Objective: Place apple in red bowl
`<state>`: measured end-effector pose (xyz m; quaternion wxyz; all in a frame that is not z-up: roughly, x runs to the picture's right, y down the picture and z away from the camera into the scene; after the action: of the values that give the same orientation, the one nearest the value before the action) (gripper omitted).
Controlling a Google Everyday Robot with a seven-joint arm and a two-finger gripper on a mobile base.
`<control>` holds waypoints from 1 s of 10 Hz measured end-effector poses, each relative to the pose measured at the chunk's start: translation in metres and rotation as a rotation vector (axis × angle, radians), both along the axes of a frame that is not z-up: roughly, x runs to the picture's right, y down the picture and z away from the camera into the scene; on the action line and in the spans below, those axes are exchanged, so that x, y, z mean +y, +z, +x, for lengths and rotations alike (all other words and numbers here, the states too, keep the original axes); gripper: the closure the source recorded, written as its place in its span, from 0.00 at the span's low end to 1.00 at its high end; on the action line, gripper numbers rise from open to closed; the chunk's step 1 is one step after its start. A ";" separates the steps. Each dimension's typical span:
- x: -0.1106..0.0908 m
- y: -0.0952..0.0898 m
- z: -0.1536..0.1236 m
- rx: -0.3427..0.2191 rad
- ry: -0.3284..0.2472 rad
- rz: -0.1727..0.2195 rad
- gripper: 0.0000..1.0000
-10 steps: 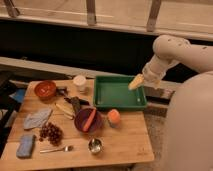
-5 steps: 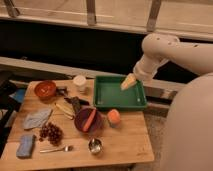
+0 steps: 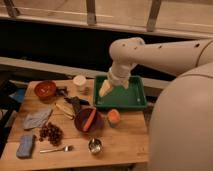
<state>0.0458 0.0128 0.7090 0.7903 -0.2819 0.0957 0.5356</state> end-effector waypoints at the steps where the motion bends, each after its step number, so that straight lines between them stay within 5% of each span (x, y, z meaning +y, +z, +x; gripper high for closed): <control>1: 0.003 -0.001 -0.003 -0.003 -0.012 0.002 0.20; 4: 0.004 0.000 -0.001 0.001 -0.011 -0.001 0.20; 6: 0.021 0.003 0.006 0.033 0.014 -0.056 0.20; 10: 0.087 0.021 0.050 0.129 0.080 -0.188 0.20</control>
<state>0.0956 0.0997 0.7300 0.7304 -0.3232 0.1850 0.5725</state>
